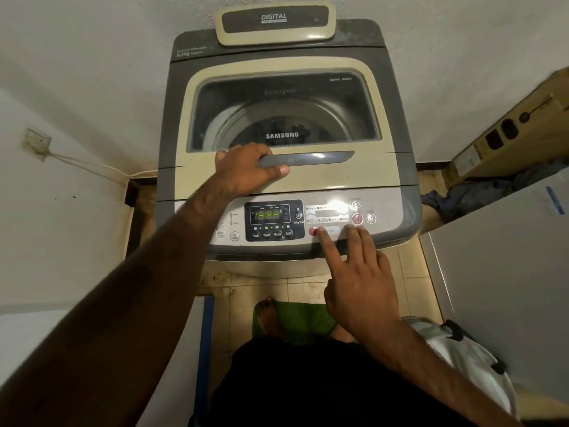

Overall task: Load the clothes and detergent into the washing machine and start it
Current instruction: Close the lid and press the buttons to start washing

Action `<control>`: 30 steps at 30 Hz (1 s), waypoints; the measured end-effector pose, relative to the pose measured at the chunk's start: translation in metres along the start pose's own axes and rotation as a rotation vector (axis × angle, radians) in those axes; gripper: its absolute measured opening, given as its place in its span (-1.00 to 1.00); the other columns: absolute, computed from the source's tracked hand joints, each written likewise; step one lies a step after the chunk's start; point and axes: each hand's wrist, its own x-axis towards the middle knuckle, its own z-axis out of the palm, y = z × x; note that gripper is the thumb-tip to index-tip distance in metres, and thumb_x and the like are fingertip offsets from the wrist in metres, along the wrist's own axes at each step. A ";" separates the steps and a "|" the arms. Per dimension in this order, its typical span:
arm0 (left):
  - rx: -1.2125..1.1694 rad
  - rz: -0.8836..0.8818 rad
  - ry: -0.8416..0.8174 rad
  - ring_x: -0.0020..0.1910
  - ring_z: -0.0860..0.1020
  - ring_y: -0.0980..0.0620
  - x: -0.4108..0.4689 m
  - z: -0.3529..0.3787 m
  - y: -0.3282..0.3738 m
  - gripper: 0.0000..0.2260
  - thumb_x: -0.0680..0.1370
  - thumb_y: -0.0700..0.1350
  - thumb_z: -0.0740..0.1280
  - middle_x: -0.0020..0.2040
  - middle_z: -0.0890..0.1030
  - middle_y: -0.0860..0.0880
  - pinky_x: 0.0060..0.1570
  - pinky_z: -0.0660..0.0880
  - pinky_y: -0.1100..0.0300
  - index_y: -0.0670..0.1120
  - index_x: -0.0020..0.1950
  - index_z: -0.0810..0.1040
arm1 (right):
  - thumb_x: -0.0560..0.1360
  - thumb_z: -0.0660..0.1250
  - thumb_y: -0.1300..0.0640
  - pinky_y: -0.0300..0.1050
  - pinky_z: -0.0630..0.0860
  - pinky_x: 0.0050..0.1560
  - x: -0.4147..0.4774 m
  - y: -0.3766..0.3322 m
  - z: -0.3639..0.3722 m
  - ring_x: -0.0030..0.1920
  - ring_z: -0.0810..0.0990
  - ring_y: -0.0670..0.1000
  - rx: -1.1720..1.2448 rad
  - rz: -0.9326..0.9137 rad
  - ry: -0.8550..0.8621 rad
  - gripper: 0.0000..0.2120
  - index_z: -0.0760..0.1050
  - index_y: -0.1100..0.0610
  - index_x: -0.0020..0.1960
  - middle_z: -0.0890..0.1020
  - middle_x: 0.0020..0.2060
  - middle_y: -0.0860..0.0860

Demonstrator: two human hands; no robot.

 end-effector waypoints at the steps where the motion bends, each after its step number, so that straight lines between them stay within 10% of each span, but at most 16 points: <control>1: -0.004 0.001 0.001 0.10 0.51 -0.02 0.000 0.000 0.001 -0.72 0.49 0.33 0.33 -0.07 0.56 0.11 0.22 0.23 -0.07 0.14 -0.09 0.50 | 0.47 0.42 -0.01 0.24 0.23 0.54 0.000 -0.003 0.001 0.65 0.02 0.29 -0.006 -0.008 0.004 0.00 -0.18 -0.12 0.67 0.09 0.65 0.24; 30: -0.005 0.033 0.022 0.06 0.39 0.09 -0.005 0.000 0.000 -0.76 0.55 0.27 0.30 -0.01 0.48 0.11 0.31 0.23 -0.08 0.13 0.00 0.45 | 0.41 0.49 0.03 0.22 0.62 0.16 0.011 -0.004 -0.004 0.45 0.33 0.29 -0.025 -0.049 -0.001 -0.15 0.20 -0.09 0.62 0.36 0.42 0.25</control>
